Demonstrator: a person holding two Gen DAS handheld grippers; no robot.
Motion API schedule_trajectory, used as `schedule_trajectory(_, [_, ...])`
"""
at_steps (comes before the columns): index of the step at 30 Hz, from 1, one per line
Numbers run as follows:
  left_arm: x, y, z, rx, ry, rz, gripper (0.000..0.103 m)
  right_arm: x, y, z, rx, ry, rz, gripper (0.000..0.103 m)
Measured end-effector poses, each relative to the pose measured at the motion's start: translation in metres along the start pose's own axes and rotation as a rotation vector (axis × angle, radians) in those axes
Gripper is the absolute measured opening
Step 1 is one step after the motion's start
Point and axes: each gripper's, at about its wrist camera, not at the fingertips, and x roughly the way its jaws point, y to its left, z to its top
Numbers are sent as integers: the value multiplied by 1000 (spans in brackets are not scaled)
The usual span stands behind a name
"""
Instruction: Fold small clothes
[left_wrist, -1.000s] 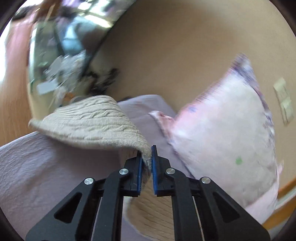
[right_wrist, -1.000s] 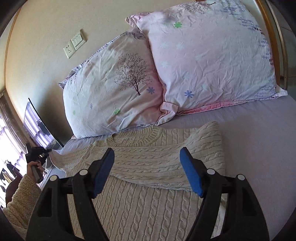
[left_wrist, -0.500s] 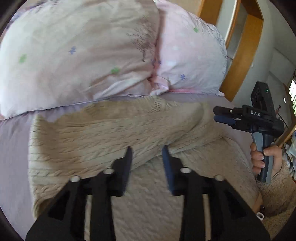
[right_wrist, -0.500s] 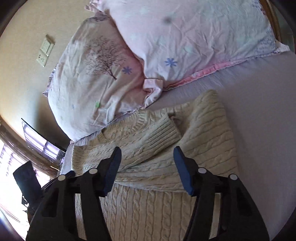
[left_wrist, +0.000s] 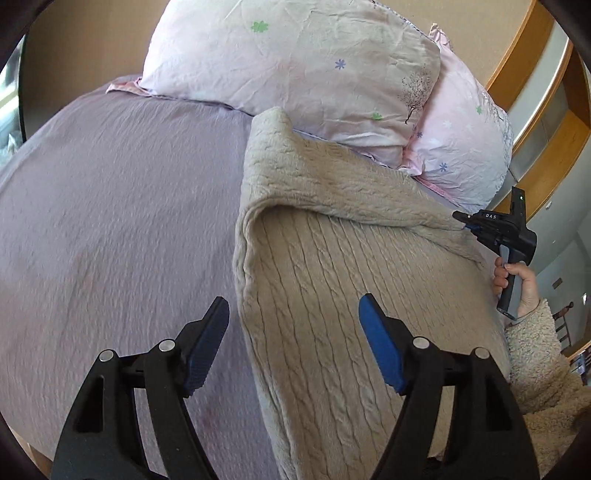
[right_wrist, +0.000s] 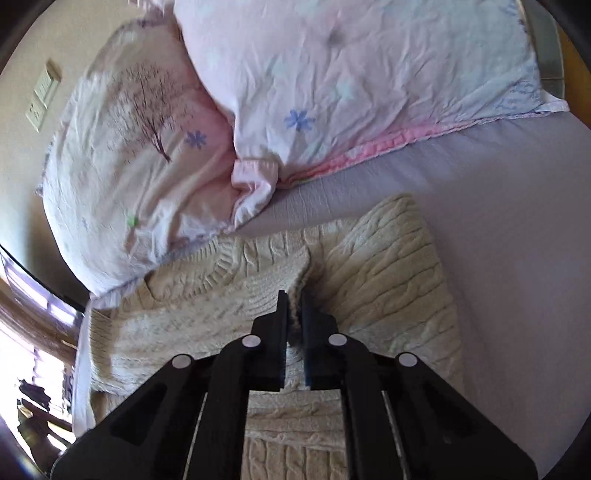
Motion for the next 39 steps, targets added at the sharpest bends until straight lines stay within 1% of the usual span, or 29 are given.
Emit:
schedule_trajectory(1, [1,1,-4,-8,4,-21,74,-15,-5,1,32,-40,-10,6])
schedule_trajectory(2, [2,1,-8,-17,11,-41,74,-28,-11,1,59,-76,-42,6])
schedule_trajectory(3, [3,2,-11,-28,20,-60,74,-40,-18,-1,75,-92,-84,6])
schedule_trajectory(5, [0,2,-16,-33,5,-86,74,-52,-35,-7,111,-48,-126,21])
schedule_trajectory(6, [-2,3,-19,-40,1,-106,73,-59,-44,-12,136,-28,-126,27])
schedule_trajectory(7, [-4,4,-23,-53,2,-139,73,-68,-53,-21,151,-10,-115,46])
schedule_trajectory(8, [-5,5,-27,-66,4,-176,73,-77,-61,-29,163,3,-105,54])
schedule_trajectory(9, [-6,6,-31,-81,8,-215,72,-85,-69,-40,171,18,-93,57])
schedule_trajectory(10, [-9,7,-36,-90,5,-241,69,-92,-74,-51,177,40,-68,57])
schedule_trajectory(11, [-11,6,-41,-86,1,-253,64,-97,-81,-62,192,69,-19,57])
schedule_trajectory(12, [-14,5,-47,-81,3,-268,61,-105,-86,-76,201,86,43,54])
schedule_trajectory(14, [-21,1,-60,-72,-3,-320,56,-115,-90,-100,214,145,181,45])
schedule_trajectory(15, [-25,0,-67,-72,-1,-355,55,-120,-90,-115,215,178,259,44])
schedule_trajectory(16, [-29,-1,-74,-71,-8,-376,53,-126,-87,-128,197,188,304,41])
schedule_trajectory(18, [-39,-3,-88,-67,-30,-402,52,-145,-86,-153,144,188,371,40])
schedule_trajectory(20, [-42,-1,-103,-110,-16,-444,52,-158,-87,-173,119,206,448,39])
schedule_trajectory(21, [-43,1,-110,-131,-12,-463,52,-164,-87,-180,98,206,455,39])
schedule_trajectory(25, [-50,2,-130,-151,-29,-476,51,-176,-88,-196,19,217,465,39])
schedule_trajectory(27, [-48,-2,-137,-140,-10,-450,49,-178,-89,-197,0,220,466,39])
schedule_trajectory(28, [-45,-5,-140,-131,2,-428,46,-179,-88,-198,-5,227,463,38])
schedule_trajectory(30, [-39,-9,-145,-122,32,-399,45,-182,-91,-203,-30,247,427,38])
schedule_trajectory(32, [-34,-12,-147,-120,46,-394,45,-180,-95,-212,-35,289,387,38])
schedule_trajectory(36, [-23,-11,-142,-140,67,-410,45,-163,-107,-224,12,323,364,38])
schedule_trajectory(37, [-21,-12,-141,-139,74,-411,45,-159,-107,-226,14,329,384,33])
schedule_trajectory(38, [-20,-13,-140,-133,79,-409,43,-156,-104,-228,-3,335,422,9])
schedule_trajectory(39, [-21,-14,-139,-123,84,-414,39,-157,-98,-230,-30,341,466,8])
